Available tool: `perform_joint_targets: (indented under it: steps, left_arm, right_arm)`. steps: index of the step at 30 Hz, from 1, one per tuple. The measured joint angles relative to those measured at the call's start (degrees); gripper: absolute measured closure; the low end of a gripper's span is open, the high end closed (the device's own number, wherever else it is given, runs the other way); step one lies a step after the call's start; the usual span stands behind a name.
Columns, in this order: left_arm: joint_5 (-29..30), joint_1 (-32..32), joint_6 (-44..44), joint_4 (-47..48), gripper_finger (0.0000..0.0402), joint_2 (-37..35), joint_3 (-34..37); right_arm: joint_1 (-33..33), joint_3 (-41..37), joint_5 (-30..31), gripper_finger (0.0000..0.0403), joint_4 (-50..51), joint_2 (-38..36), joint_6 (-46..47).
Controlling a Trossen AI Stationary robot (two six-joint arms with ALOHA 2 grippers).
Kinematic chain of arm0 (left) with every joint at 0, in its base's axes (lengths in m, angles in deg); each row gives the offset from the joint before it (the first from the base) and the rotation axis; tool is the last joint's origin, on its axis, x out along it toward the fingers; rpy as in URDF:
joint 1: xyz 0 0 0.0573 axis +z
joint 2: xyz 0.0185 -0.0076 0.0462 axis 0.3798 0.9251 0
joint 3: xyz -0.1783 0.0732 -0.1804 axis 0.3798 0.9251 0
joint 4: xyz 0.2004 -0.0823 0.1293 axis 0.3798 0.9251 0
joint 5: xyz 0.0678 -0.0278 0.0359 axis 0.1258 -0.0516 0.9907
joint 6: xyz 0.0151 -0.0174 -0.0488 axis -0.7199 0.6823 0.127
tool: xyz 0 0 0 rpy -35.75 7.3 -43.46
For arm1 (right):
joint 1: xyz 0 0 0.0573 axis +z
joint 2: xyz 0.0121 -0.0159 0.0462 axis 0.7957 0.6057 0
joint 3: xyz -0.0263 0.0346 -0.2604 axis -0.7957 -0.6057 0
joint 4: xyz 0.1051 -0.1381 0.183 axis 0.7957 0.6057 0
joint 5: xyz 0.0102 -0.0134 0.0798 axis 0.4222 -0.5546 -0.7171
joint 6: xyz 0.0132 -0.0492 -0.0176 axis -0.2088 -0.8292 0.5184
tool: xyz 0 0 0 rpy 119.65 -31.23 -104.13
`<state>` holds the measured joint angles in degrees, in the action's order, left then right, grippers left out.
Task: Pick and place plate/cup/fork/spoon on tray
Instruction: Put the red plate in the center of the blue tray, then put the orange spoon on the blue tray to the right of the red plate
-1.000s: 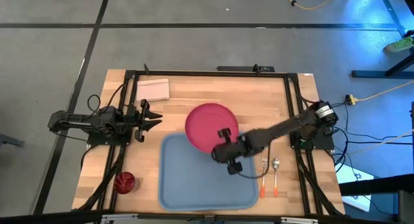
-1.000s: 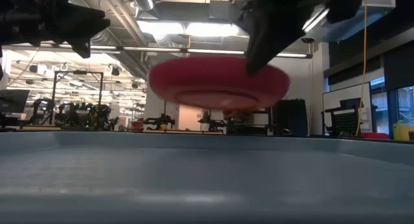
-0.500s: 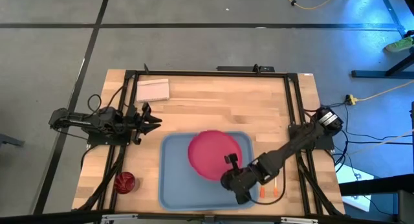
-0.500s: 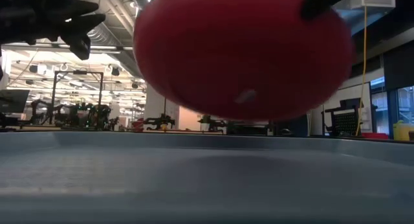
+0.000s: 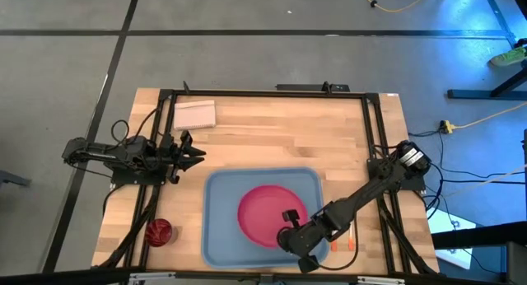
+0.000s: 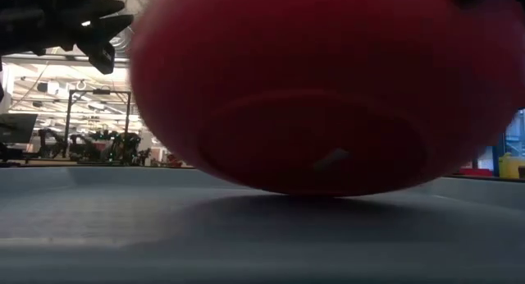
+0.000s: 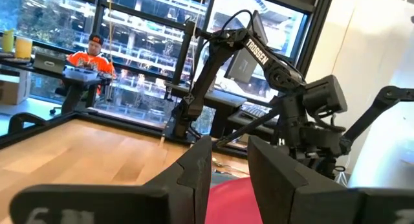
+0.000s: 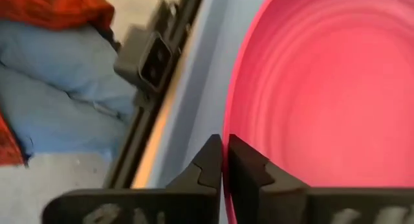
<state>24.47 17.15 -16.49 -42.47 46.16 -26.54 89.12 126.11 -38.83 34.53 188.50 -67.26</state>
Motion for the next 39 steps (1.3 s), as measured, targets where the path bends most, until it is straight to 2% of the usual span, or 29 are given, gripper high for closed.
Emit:
perform_joint_targets:
  steps: [5,16,24,27,33,36,39]
  left_arm:
    - [0.00,0.00,-0.02,0.17,0.0308,0.01,0.00]
    - [0.01,0.00,-0.04,0.57,0.0308,0.00,0.00]
    - [0.04,0.00,-0.07,1.48,0.0308,-0.01,0.02]
    - [0.04,0.00,-0.07,1.48,0.0308,0.01,0.02]
    - [0.14,0.00,-0.07,1.50,0.0308,-0.02,0.02]
    - [0.35,-0.02,-0.07,1.55,0.0308,0.01,0.02]
    - [0.35,0.00,-0.07,1.61,0.0308,-0.02,0.02]
  right_arm:
    - [-0.09,-0.01,-0.28,0.0358,-4.74,0.00,-0.24]
    - [-1.77,-0.02,-0.08,0.0353,0.25,0.00,-0.55]
    - [-3.35,-0.02,6.39,0.0354,3.68,0.00,-0.19]
    - [-3.74,0.87,8.03,0.0354,10.65,0.00,1.70]
    - [-3.72,6.80,7.38,0.0354,29.08,0.00,13.47]
    - [-2.56,10.06,7.38,0.0354,40.83,0.00,24.15]
    - [-0.41,11.37,7.19,0.0354,53.57,0.00,39.66]
